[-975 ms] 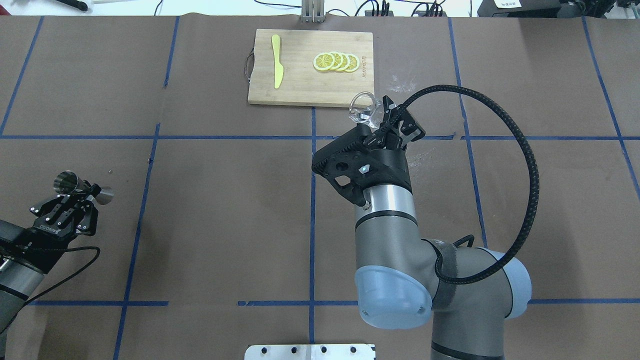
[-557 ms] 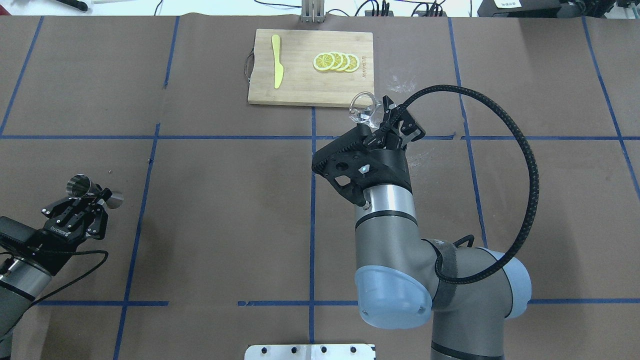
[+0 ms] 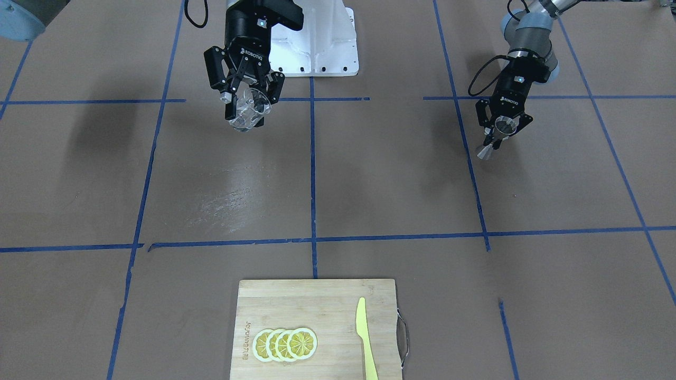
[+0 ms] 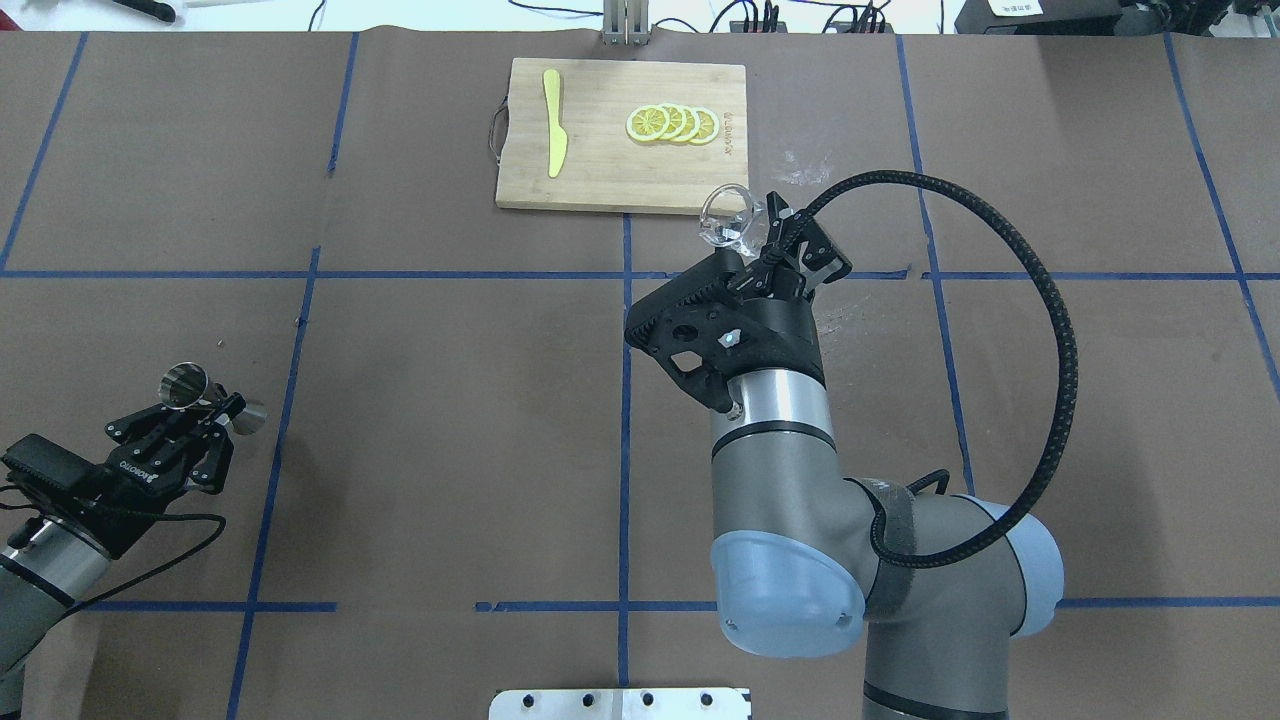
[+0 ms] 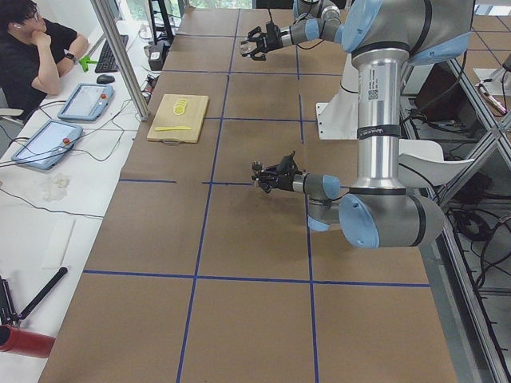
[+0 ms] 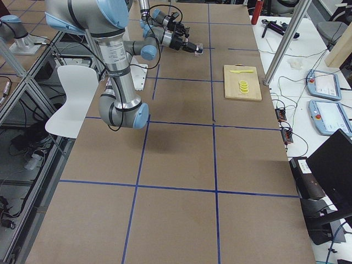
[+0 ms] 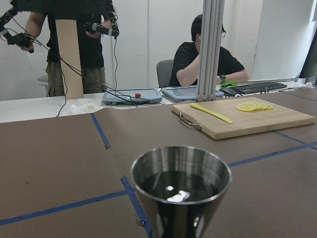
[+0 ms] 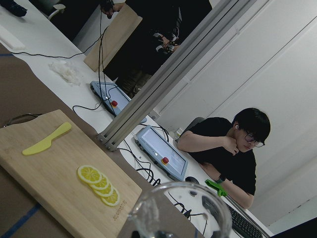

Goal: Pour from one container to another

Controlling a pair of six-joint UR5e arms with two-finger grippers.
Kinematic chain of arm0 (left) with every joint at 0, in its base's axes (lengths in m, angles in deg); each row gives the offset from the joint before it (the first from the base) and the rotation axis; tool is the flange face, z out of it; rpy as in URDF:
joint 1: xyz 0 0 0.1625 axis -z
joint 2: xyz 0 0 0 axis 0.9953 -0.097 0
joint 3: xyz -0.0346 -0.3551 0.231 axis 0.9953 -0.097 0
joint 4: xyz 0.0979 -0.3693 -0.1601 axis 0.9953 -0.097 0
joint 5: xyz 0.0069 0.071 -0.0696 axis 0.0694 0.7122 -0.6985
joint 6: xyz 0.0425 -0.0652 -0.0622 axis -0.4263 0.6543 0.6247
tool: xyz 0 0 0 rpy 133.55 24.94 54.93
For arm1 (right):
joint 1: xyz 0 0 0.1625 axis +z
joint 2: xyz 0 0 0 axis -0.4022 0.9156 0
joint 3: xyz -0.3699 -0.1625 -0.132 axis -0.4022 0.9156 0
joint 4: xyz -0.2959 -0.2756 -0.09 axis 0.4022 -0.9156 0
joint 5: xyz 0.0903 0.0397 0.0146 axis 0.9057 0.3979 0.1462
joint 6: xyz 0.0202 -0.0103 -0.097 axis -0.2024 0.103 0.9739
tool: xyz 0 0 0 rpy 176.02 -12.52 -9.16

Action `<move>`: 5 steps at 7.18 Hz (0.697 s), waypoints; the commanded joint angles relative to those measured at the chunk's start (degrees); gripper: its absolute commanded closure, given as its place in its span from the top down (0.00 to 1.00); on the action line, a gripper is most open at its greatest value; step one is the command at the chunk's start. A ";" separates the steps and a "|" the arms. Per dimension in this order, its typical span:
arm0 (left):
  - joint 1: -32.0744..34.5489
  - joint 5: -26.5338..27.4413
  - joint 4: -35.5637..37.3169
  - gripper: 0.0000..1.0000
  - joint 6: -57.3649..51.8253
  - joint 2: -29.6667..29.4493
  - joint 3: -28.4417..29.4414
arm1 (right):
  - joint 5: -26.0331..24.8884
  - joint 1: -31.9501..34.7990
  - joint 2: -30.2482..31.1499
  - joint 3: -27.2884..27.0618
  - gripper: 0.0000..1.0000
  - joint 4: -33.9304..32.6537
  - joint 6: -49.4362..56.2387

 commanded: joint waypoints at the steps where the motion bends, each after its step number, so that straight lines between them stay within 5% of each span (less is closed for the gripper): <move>1: 0.37 -3.19 0.32 0.00 0.94 0.16 -0.05 | 0.00 -0.03 0.03 0.00 0.00 0.01 0.00; 5: 0.72 -4.70 0.85 0.00 5.68 0.69 0.22 | 0.00 0.06 0.38 0.00 0.00 0.01 0.00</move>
